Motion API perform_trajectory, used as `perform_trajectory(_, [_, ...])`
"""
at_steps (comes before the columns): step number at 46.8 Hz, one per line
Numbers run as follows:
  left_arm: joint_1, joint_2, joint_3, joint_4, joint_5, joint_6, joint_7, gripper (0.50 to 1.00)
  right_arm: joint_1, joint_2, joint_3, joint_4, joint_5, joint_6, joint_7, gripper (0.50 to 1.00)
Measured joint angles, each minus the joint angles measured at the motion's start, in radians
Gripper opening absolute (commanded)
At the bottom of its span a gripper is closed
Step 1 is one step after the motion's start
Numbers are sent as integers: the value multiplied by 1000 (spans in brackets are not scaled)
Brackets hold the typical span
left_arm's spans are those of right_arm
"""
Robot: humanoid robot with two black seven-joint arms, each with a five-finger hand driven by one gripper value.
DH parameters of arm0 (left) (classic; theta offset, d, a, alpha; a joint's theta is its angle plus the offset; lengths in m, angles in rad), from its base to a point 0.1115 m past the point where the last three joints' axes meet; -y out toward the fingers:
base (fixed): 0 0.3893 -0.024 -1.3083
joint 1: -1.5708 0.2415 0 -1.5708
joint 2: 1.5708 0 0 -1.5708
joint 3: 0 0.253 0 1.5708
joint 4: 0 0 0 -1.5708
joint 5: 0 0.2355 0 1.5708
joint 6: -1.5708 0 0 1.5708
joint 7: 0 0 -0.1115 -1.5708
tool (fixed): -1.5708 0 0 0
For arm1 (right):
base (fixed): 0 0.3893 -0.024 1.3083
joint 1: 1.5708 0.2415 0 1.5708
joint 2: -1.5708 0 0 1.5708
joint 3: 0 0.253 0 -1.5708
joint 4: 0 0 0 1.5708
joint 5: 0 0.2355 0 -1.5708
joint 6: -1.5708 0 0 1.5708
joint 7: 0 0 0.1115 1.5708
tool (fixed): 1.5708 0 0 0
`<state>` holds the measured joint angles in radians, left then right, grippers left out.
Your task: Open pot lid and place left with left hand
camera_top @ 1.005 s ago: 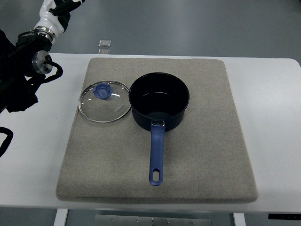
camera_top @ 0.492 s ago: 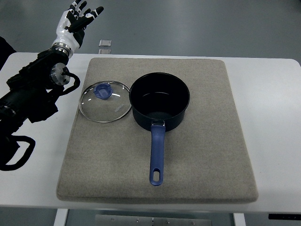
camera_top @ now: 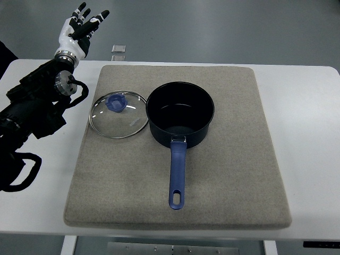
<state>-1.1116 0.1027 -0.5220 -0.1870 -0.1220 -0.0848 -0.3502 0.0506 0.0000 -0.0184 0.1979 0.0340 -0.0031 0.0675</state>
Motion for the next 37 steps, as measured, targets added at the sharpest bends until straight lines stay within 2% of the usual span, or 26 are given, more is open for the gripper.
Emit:
perform_trajectory(13, [2, 2, -12, -2, 3, -33, -7, 988, 0, 0, 0, 0, 0, 0, 0, 917])
perform_trajectory(37, [5, 2, -13, -4, 2, -35, -13, 988, 0, 0, 0, 0, 0, 0, 0, 917])
